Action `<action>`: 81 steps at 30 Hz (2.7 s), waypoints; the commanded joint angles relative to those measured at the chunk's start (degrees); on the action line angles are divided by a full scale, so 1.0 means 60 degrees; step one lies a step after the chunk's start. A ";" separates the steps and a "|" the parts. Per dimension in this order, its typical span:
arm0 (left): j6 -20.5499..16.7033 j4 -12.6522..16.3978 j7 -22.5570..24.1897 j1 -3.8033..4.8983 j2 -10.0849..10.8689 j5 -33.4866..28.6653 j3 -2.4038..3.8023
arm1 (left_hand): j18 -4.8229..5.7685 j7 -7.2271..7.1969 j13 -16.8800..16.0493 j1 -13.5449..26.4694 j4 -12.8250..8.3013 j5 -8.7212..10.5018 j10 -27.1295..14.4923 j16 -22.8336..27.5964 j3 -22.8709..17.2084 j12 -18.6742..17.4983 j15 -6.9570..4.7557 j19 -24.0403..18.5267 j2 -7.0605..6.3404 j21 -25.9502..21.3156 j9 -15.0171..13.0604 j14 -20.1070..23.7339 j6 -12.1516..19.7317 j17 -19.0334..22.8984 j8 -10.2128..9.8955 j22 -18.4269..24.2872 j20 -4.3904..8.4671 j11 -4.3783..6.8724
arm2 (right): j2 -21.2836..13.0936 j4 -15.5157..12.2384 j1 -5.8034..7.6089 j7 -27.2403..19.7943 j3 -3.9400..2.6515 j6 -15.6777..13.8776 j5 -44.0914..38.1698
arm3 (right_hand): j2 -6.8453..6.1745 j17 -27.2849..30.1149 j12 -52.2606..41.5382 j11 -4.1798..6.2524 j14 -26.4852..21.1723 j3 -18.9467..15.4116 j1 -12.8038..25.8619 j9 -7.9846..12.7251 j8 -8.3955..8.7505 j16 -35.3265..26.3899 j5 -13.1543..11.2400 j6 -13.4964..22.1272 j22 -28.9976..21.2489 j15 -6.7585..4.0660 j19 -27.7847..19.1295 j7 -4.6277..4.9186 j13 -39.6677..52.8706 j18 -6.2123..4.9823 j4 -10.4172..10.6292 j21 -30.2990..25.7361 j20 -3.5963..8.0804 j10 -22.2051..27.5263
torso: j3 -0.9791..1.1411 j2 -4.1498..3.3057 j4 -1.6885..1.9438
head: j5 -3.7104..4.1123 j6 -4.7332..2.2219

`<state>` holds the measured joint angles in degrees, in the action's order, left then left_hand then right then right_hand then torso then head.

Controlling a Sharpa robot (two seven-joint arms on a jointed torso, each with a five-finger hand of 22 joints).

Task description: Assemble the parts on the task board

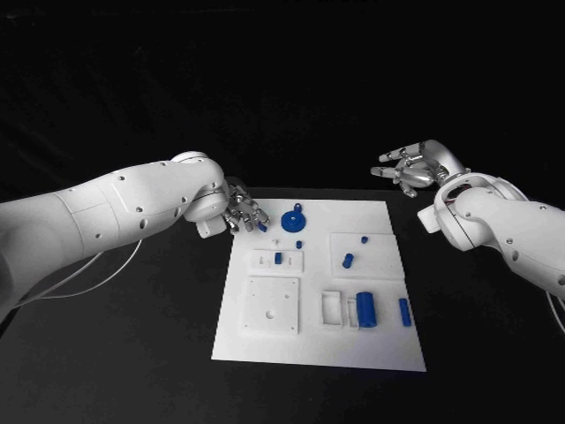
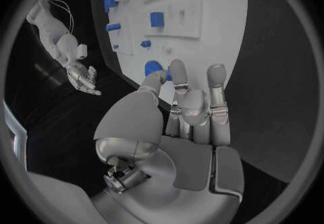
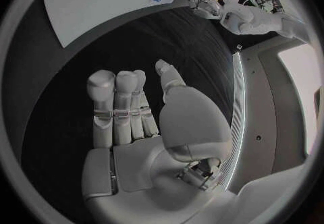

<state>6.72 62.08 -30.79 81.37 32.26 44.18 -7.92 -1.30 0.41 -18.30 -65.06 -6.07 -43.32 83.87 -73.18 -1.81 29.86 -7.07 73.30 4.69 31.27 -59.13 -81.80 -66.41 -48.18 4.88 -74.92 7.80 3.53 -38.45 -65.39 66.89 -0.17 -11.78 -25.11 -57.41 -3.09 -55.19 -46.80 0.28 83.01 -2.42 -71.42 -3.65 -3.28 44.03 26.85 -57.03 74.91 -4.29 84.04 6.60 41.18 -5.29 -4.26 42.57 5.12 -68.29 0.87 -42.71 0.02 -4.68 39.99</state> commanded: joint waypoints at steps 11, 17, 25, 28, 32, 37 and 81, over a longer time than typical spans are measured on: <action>-0.2492 0.2417 -0.0424 0.0019 0.1227 0.1200 -0.0044 | -0.0212 -0.0195 0.0038 0.0080 -0.0844 -0.0212 0.0491 -0.0084 -0.0643 0.0266 -0.0004 0.0123 0.0006 0.0117 -0.0171 -0.0111 -0.0396 -0.0072 -0.0080 -0.0181 -0.0007 0.0091 | -0.0041 0.0034 -0.0165 -0.0046 -0.0004 0.0206 0.0078 | -0.0039 -0.0012 -0.0063 0.0008 0.0030 0.0030 -0.0020 -0.0015 -0.0054 -0.0051 0.0063 0.0070 0.0052 -0.0022 0.0524 -0.0022 -0.0014 -0.0160 0.0014 -0.0013 0.0063 0.0010 | 0.0014 0.0218 0.0119 | 0.0016 0.0146; -0.3230 0.3082 -0.0428 -0.0067 0.1541 0.1707 -0.0248 | -0.0278 -0.0207 0.0060 0.0095 -0.0899 -0.0370 0.0494 -0.0123 -0.0654 0.0386 0.0004 0.0140 -0.0016 0.0172 -0.0116 -0.0123 -0.0479 -0.0081 -0.0098 -0.0186 -0.0050 0.0106 | -0.0038 0.0042 -0.0267 -0.0050 -0.0004 0.0236 0.0096 | -0.0039 -0.0012 -0.0063 0.0008 0.0030 0.0030 -0.0020 -0.0015 -0.0054 -0.0051 0.0063 0.0070 0.0052 -0.0022 0.0524 -0.0022 -0.0014 -0.0160 0.0014 -0.0013 0.0063 0.0010 | 0.0022 0.0308 0.0149 | -0.0014 0.0228; -0.3677 0.3590 -0.0408 -0.0254 0.1701 0.2063 -0.0446 | -0.0298 -0.0210 0.0071 0.0099 -0.0921 -0.0410 0.0494 -0.0141 -0.0662 0.0414 0.0009 0.0142 -0.0021 0.0196 -0.0104 -0.0126 -0.0500 -0.0086 -0.0098 -0.0185 -0.0065 0.0107 | -0.0026 0.0062 -0.0341 -0.0060 -0.0004 0.0253 0.0102 | -0.0039 -0.0012 -0.0063 0.0008 0.0030 0.0030 -0.0020 -0.0015 -0.0054 -0.0051 0.0063 0.0070 0.0052 -0.0022 0.0524 -0.0022 -0.0014 -0.0160 0.0014 -0.0013 0.0063 0.0010 | 0.0014 0.0340 0.0147 | -0.0010 0.0298; -0.3748 0.3711 -0.0396 -0.0336 0.1715 0.2162 -0.0568 | -0.0319 -0.0215 0.0088 0.0110 -0.0938 -0.0427 0.0495 -0.0153 -0.0662 0.0431 0.0016 0.0135 -0.0028 0.0215 -0.0092 -0.0125 -0.0519 -0.0081 -0.0098 -0.0183 -0.0084 0.0109 | -0.0025 0.0055 -0.0357 -0.0063 -0.0004 0.0257 0.0103 | -0.0039 -0.0012 -0.0063 0.0008 0.0030 0.0030 -0.0020 -0.0015 -0.0054 -0.0051 0.0063 0.0070 0.0052 -0.0022 0.0524 -0.0022 -0.0014 -0.0160 0.0014 -0.0013 0.0063 0.0010 | 0.0021 0.0324 0.0147 | -0.0016 0.0307; -0.3727 0.3784 -0.0387 -0.0437 0.1704 0.2196 -0.0677 | -0.0319 -0.0215 0.0088 0.0110 -0.0938 -0.0427 0.0495 -0.0153 -0.0662 0.0431 0.0016 0.0135 -0.0028 0.0215 -0.0092 -0.0125 -0.0519 -0.0081 -0.0098 -0.0183 -0.0084 0.0109 | -0.0023 0.0052 -0.0367 -0.0064 -0.0004 0.0257 0.0103 | -0.0039 -0.0012 -0.0063 0.0008 0.0030 0.0030 -0.0020 -0.0015 -0.0054 -0.0051 0.0063 0.0070 0.0052 -0.0022 0.0524 -0.0022 -0.0014 -0.0160 0.0014 -0.0013 0.0063 0.0010 | 0.0024 0.0322 0.0148 | 0.0000 0.0325; -0.3667 0.3821 -0.0355 -0.0569 0.1661 0.2200 -0.0812 | -0.0339 -0.0212 0.0114 0.0124 -0.0951 -0.0430 0.0495 -0.0146 -0.0663 0.0428 0.0022 0.0121 -0.0022 0.0226 -0.0078 -0.0116 -0.0519 -0.0047 -0.0103 -0.0178 -0.0100 0.0106 | -0.0014 0.0051 -0.0374 -0.0066 -0.0004 0.0265 0.0103 | -0.0026 -0.0018 -0.0066 0.0007 0.0031 0.0024 -0.0013 -0.0015 -0.0053 -0.0065 0.0084 0.0078 0.0040 -0.0020 0.0524 -0.0020 -0.0035 -0.0160 0.0012 -0.0009 0.0063 0.0015 | 0.0019 0.0319 0.0142 | 0.0018 0.0369; -0.2632 0.3538 -0.0272 -0.0807 0.1374 0.2347 -0.0894 | -0.0352 -0.0197 0.0163 0.0073 -0.0980 -0.0391 0.0492 -0.0107 -0.0641 0.0375 0.0040 0.0077 -0.0003 0.0207 -0.0073 -0.0100 -0.0485 0.0060 -0.0098 -0.0172 -0.0127 0.0092 | -0.0012 0.0051 -0.0398 -0.0077 -0.0004 0.0286 0.0103 | -0.0019 -0.0023 -0.0069 0.0009 0.0035 0.0036 0.0005 -0.0015 -0.0055 -0.0073 0.0173 0.0081 0.0026 -0.0022 0.0522 -0.0020 -0.0049 -0.0160 0.0019 -0.0016 0.0064 0.0019 | 0.0025 0.0329 0.0154 | 0.0112 0.0482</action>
<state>-11.77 83.15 -32.36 76.65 40.59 57.96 -13.18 -3.11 1.12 -17.36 -64.09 -8.52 -45.41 83.95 -73.89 -2.68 32.26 -7.04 73.71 4.23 32.44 -59.53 -82.20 -67.12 -47.87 3.98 -74.91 7.36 3.77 -38.53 -65.05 64.54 -0.21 -11.77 -24.12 -56.78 -3.09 -55.23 -46.99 0.27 83.01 -2.42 -71.42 -3.65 -3.28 43.81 27.52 -56.83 74.91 -4.29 84.04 6.40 40.98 -5.29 -4.27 42.57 5.12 -68.29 1.03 -40.72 0.94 -3.98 42.82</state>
